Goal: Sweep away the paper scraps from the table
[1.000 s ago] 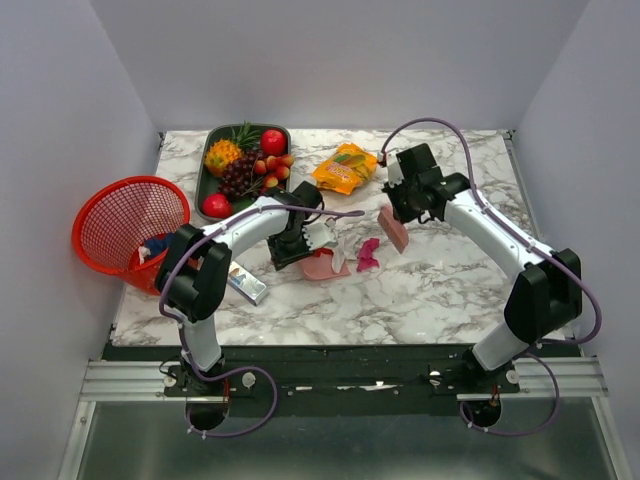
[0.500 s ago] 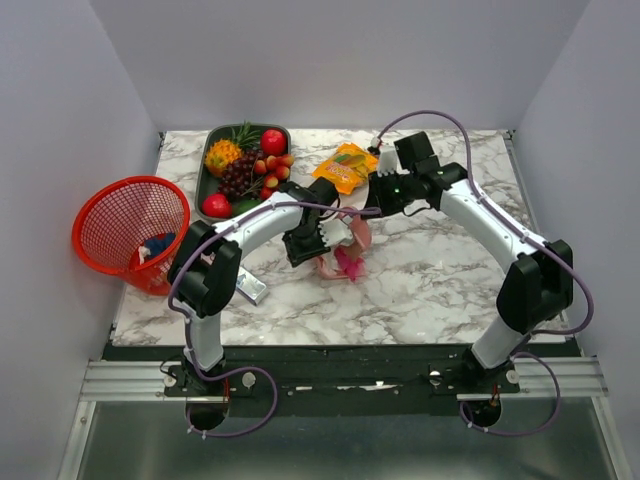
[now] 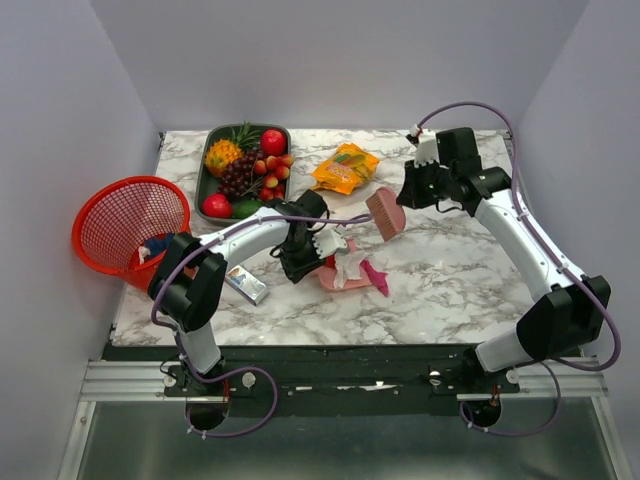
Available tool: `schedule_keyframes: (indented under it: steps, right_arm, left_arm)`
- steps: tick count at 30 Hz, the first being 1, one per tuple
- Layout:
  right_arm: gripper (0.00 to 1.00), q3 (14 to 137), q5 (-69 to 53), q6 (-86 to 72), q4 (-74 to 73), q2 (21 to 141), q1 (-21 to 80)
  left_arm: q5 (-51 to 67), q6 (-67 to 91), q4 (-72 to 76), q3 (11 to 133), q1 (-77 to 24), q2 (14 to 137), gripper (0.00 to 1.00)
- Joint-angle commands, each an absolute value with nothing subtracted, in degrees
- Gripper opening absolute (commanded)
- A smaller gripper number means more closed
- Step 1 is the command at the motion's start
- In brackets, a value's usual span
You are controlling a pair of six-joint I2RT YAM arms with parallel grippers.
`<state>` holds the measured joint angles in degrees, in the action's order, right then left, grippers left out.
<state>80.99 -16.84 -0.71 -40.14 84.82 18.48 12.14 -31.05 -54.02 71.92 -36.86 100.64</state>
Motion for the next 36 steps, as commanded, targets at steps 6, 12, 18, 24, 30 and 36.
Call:
schedule_keyframes:
  steps: [6,12,18,24,30,36]
  right_arm:
    - [0.0,78.93,-6.61,5.28,-42.97,83.06,17.05]
    - [0.0,70.76,-5.97,2.38,-45.7,78.32,17.14]
    - [0.01,63.9,-11.05,0.18,-45.27,76.55,17.23]
    - [0.01,61.53,-21.59,-7.2,-36.84,79.71,17.49]
    - [0.0,68.45,-29.95,-6.68,-33.92,87.69,20.65]
    - [0.01,73.21,-17.36,-2.48,-41.56,86.93,20.83]
  left_arm:
    - [12.58,-33.57,-54.83,74.7,-36.65,99.93,0.0]
    - [3.35,-39.89,-63.79,77.52,-36.65,99.76,0.0]
    - [1.32,-40.96,-67.76,76.82,-37.0,101.24,0.0]
    - [4.04,-37.01,-63.82,77.69,-39.63,104.32,0.0]
    - [8.52,-30.34,-61.0,84.09,-42.62,109.33,0.0]
    - [9.59,-26.37,-56.97,85.97,-42.89,108.47,0.0]
